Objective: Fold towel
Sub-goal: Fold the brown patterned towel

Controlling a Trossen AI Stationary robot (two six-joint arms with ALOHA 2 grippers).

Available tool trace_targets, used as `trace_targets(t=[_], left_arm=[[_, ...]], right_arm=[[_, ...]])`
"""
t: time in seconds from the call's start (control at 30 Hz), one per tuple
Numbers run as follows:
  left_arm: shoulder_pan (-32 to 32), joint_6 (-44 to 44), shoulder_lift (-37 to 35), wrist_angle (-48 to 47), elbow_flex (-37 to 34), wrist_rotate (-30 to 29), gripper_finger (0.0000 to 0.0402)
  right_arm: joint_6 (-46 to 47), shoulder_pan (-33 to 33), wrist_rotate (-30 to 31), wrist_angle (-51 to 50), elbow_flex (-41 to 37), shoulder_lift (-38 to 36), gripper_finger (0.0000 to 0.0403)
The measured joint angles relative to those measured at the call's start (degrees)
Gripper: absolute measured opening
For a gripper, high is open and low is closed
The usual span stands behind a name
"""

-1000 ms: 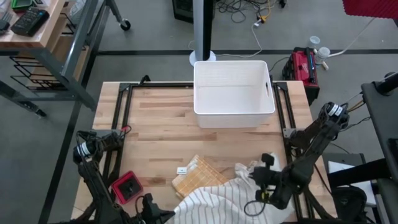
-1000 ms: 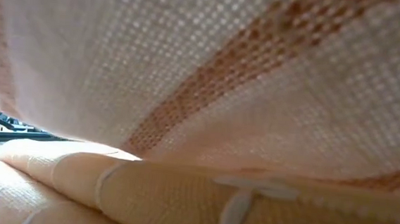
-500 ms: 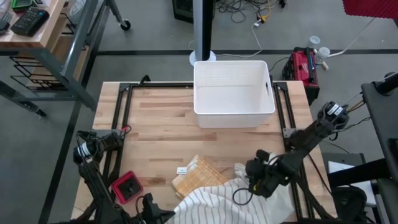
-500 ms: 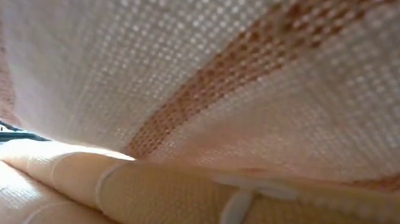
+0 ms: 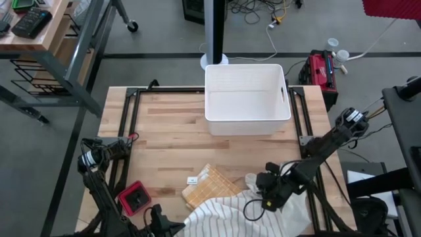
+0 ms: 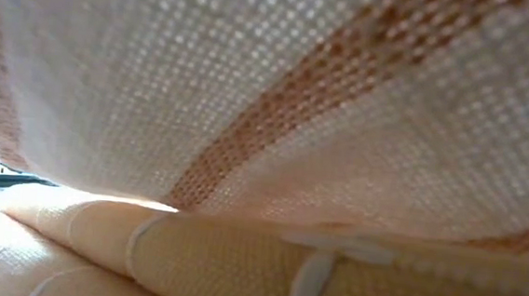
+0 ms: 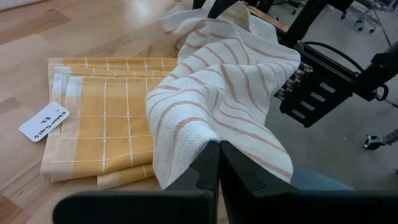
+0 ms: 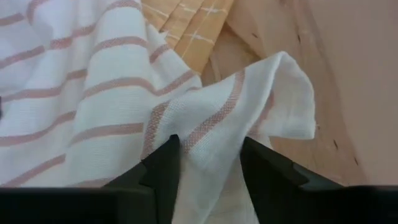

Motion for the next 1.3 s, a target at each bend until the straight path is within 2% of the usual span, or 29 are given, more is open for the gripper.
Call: trace_targets(t=[0.07,0.17,0.23,0.37,0.57,0.77,0.9,0.97,1.13,1.23,1.3], left_arm=[[0.00,0.00,0.00,0.01,0.00,-0.04,0.0000],[0.00,-0.05,0.01,0.08,0.00,-1.17,0.0000],[0.00,-0.05,0.02,0.39,0.00,-1.64,0.0000],[-0.07,0.00,0.02,0.23,0.63,-1.65,0.0000],[-0.48,3.96,0.02,-2.26,4.16,-3.79,0.0000],[-4.27,14.34,-0.02,-7.62,14.94,-15.61,0.0000],[-7.24,24.03,-0.13,-7.56,20.84,-23.26,0.0000],[-8.18,27.10,-0.12,-7.07,22.58,-25.30,0.0000],[-8.45,26.31,0.13,-4.70,22.02,-22.90,0.0000],[-7.51,20.63,0.26,-2.68,18.51,-18.82,0.0000],[-6.64,14.13,0.26,-1.15,14.68,-14.75,0.0000]], right_arm=[[-0.23,-0.25,0.32,-0.01,-0.24,0.69,0.0117],[-1.04,-0.37,0.64,-0.08,-0.57,1.52,0.0033],[-0.86,-0.35,1.33,0.09,-0.64,1.45,0.0013],[-0.62,0.80,2.99,0.87,0.10,-1.19,0.0003],[-1.67,7.65,13.64,1.07,3.42,-9.04,0.0001],[-6.18,17.39,29.08,2.24,6.49,-16.85,0.0001],[-13.42,23.47,38.86,7.02,7.76,-19.60,0.0001],[-17.34,25.77,41.67,9.87,7.90,-20.07,0.0000],[-30.03,28.83,46.59,20.81,8.38,-19.95,0.0000],[-39.67,28.96,45.89,29.97,8.38,-19.95,0.0000],[-42.76,28.96,44.98,32.93,8.38,-19.97,0.0000]])
